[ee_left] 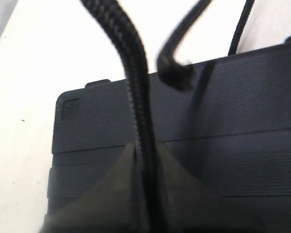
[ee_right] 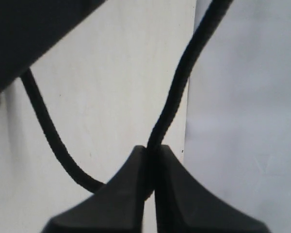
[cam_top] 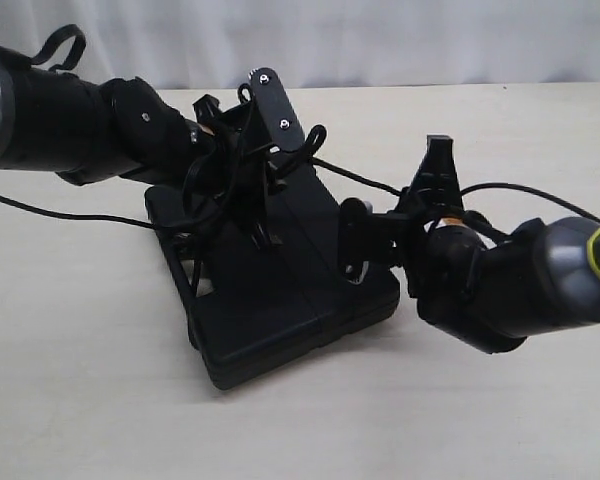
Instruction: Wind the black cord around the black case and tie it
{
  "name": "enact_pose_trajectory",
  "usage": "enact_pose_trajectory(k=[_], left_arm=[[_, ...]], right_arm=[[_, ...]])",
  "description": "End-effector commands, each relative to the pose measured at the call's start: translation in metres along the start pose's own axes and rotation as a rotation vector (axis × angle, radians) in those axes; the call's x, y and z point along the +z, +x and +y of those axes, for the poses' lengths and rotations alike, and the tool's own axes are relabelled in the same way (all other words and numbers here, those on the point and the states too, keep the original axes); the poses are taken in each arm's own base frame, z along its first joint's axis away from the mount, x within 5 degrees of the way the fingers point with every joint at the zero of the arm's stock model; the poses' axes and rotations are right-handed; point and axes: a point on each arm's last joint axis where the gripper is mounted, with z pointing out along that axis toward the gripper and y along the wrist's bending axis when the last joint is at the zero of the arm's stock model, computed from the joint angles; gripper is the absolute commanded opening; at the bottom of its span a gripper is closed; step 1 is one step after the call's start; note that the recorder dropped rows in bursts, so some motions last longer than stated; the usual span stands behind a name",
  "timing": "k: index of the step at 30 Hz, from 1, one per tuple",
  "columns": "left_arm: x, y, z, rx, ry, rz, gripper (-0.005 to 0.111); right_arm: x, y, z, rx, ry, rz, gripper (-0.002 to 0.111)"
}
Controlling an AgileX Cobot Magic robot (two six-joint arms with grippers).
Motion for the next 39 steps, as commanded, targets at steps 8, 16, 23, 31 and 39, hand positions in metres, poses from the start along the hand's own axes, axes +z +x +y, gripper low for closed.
enact_pose_trajectory(k=[8, 16, 23, 31, 39], left_arm=[[-0.004, -0.007, 0.012, 0.013, -0.125, -0.046, 0.000], [-0.001, -0.005, -0.011, 0.174, -0.203, -0.052, 0.000], [-0.001, -0.005, -0.015, 0.187, -0.250, -0.061, 0.000], [0.010, 0.004, -0.011, 0.119, -0.336, -0.037, 0.000], [0.017, 0.007, -0.018, 0.165, -0.272, -0.018, 0.000]], right_arm=[[0.014, -0.003, -0.002, 0.082, -0.061, -0.022, 0.004], [0.023, -0.002, -0.006, 0.139, -0.066, 0.007, 0.004], [0.022, -0.006, -0.001, 0.148, -0.127, -0.024, 0.004], [0.022, -0.006, -0.002, 0.142, -0.123, -0.027, 0.004], [0.023, -0.011, -0.006, 0.146, -0.094, -0.074, 0.004]])
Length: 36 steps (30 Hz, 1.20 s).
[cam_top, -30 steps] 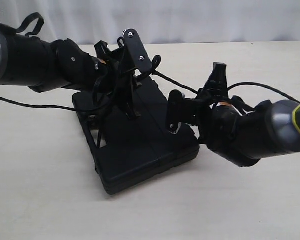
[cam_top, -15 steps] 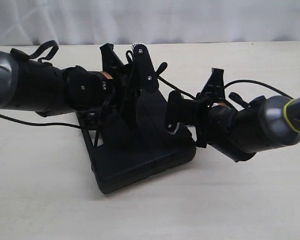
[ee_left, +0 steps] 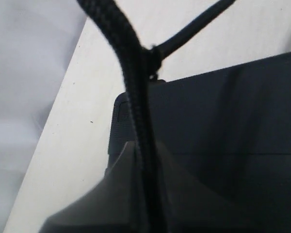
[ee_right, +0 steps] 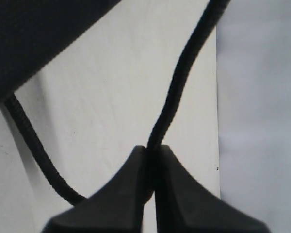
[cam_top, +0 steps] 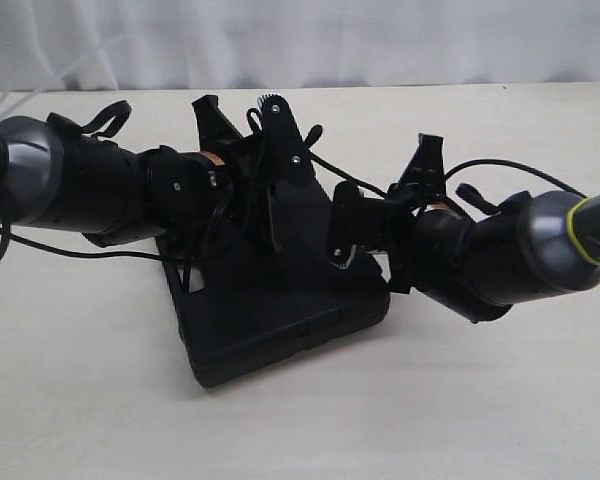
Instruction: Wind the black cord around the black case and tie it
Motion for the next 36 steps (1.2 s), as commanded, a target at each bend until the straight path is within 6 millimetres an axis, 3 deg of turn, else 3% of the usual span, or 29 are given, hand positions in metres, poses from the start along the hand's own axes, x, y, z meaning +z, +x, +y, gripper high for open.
enact_pose_trajectory(k=[1, 8, 12, 17, 21, 24, 30, 36], left_arm=[[0.000, -0.001, -0.001, 0.018, 0.001, -0.004, 0.000], [-0.003, -0.011, -0.007, 0.098, -0.047, -0.036, 0.000], [-0.010, -0.020, -0.010, 0.270, -0.221, -0.024, 0.000], [-0.006, -0.011, -0.008, 0.422, -0.325, 0.086, 0.000], [0.000, -0.006, -0.016, 0.419, -0.279, 0.104, 0.000], [-0.003, -0.009, -0.015, 0.396, -0.336, 0.103, 0.000], [-0.007, -0.013, -0.014, 0.356, -0.408, 0.105, 0.000], [-0.007, -0.012, -0.015, 0.171, -0.405, 0.082, 0.000]], right_arm=[[0.001, -0.004, -0.002, 0.031, 0.001, -0.031, 0.004], [0.001, -0.004, -0.003, 0.027, 0.008, -0.032, 0.004], [0.001, -0.004, -0.003, 0.027, 0.011, -0.031, 0.004], [0.001, -0.004, -0.003, 0.031, 0.011, -0.031, 0.004], [0.001, -0.004, -0.003, 0.032, 0.012, -0.034, 0.004], [0.001, -0.003, -0.005, 0.039, 0.026, -0.031, 0.004], [0.000, 0.003, -0.019, 0.146, 0.177, 0.013, 0.004], [0.007, 0.013, -0.014, 0.272, 0.071, 0.035, 0.004]])
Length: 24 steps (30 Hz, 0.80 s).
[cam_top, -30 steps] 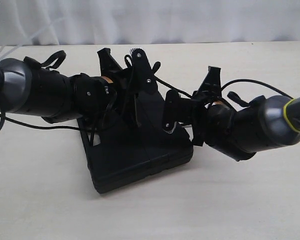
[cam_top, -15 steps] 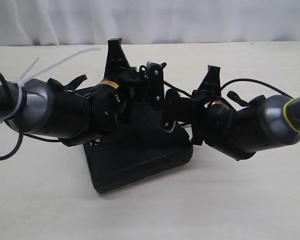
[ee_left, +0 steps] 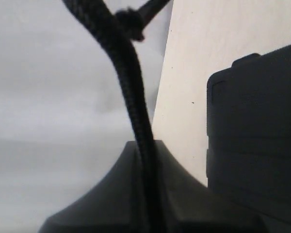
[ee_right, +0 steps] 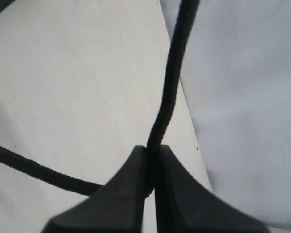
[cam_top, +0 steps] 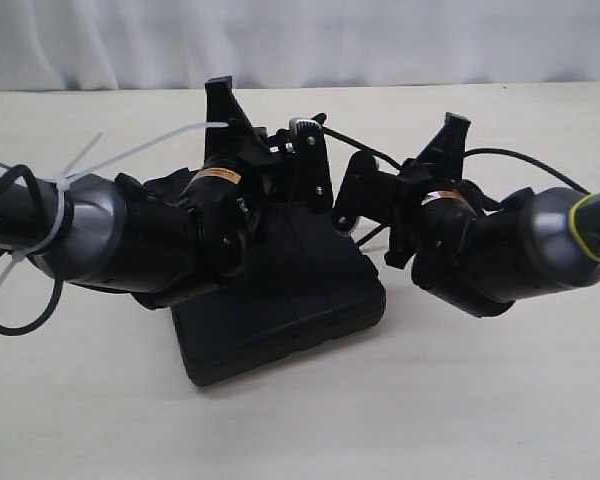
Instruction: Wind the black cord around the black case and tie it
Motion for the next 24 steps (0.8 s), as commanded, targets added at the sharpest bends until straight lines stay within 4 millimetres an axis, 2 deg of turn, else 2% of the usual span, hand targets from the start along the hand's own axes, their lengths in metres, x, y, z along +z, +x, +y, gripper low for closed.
enact_pose_trajectory(k=[1, 6, 11, 15, 18, 21, 24], left_arm=[[-0.001, 0.001, 0.000, -0.161, -0.010, 0.015, 0.000], [-0.001, 0.000, 0.000, -0.258, -0.014, 0.005, 0.000], [-0.001, -0.002, 0.001, -0.237, -0.016, -0.021, 0.000], [-0.001, -0.004, 0.000, -0.201, -0.001, -0.042, 0.000], [-0.001, -0.007, -0.004, -0.051, 0.040, -0.075, 0.000], [-0.002, -0.011, -0.005, 0.116, 0.034, -0.121, 0.000], [-0.002, -0.013, -0.001, 0.163, -0.007, -0.142, 0.000]], right_arm=[[0.006, 0.008, 0.005, 0.099, -0.123, 0.019, 0.004], [0.006, 0.006, 0.020, 0.066, -0.341, -0.054, 0.004], [0.006, 0.003, 0.025, -0.016, -0.517, -0.144, 0.004], [0.021, 0.012, 0.005, 0.049, -0.633, -0.102, 0.004], [0.028, 0.017, -0.010, 0.058, -0.693, -0.093, 0.004], [0.029, 0.011, -0.021, -0.003, -0.801, -0.128, 0.004], [0.028, 0.003, -0.030, -0.003, -0.851, -0.152, 0.004]])
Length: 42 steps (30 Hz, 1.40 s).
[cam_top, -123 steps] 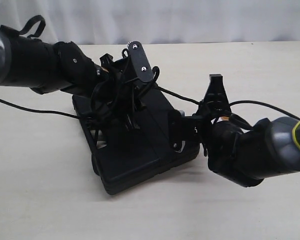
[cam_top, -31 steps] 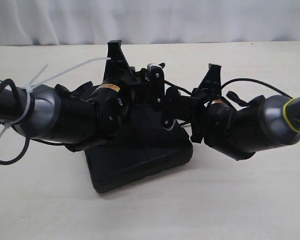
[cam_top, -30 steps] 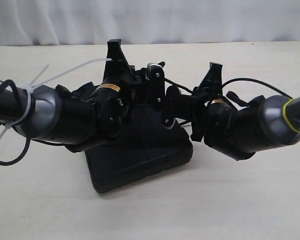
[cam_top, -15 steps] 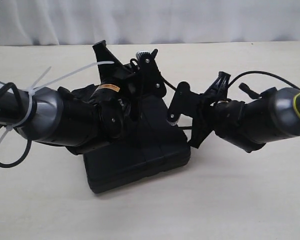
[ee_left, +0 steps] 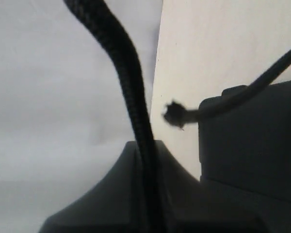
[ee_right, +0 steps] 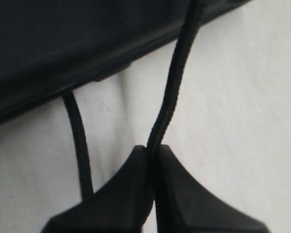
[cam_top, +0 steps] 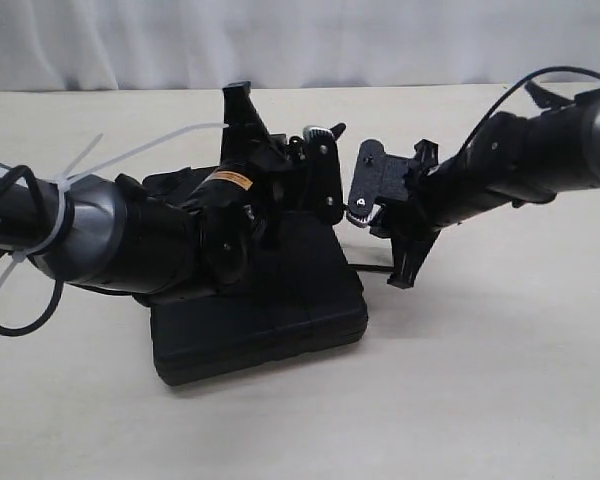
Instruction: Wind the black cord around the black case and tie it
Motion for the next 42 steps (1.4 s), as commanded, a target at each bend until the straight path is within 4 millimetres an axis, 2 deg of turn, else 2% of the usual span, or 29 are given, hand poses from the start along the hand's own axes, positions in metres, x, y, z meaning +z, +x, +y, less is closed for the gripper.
enact_pose_trajectory(k=[1, 5, 10, 16, 20, 25, 35, 42], left_arm=[[0.000, -0.003, 0.004, 0.120, -0.046, -0.041, 0.000], [0.007, 0.014, 0.013, 0.081, -0.076, 0.035, 0.000], [0.015, 0.035, 0.014, 0.026, -0.017, 0.101, 0.000], [0.014, 0.026, 0.003, 0.103, 0.105, -0.001, 0.000], [0.014, 0.028, 0.002, 0.133, 0.090, 0.006, 0.000], [0.005, 0.040, -0.011, 0.377, 0.092, 0.005, 0.000], [0.003, 0.044, -0.005, 0.339, -0.009, 0.042, 0.000], [0.002, 0.038, -0.018, 0.404, 0.123, -0.058, 0.000]], right_arm=[[-0.008, -0.009, -0.007, -0.044, -0.097, -0.017, 0.004], [-0.007, -0.005, -0.003, -0.086, -0.119, 0.009, 0.004], [-0.008, 0.000, 0.001, -0.161, -0.159, 0.051, 0.004], [-0.008, 0.001, 0.000, -0.187, -0.155, 0.062, 0.004], [-0.007, 0.001, -0.002, -0.186, -0.128, 0.058, 0.004], [-0.008, 0.002, -0.009, -0.164, -0.095, 0.049, 0.004], [-0.008, 0.002, -0.009, -0.130, -0.097, 0.037, 0.004], [-0.008, 0.002, -0.009, -0.130, -0.095, 0.037, 0.004]])
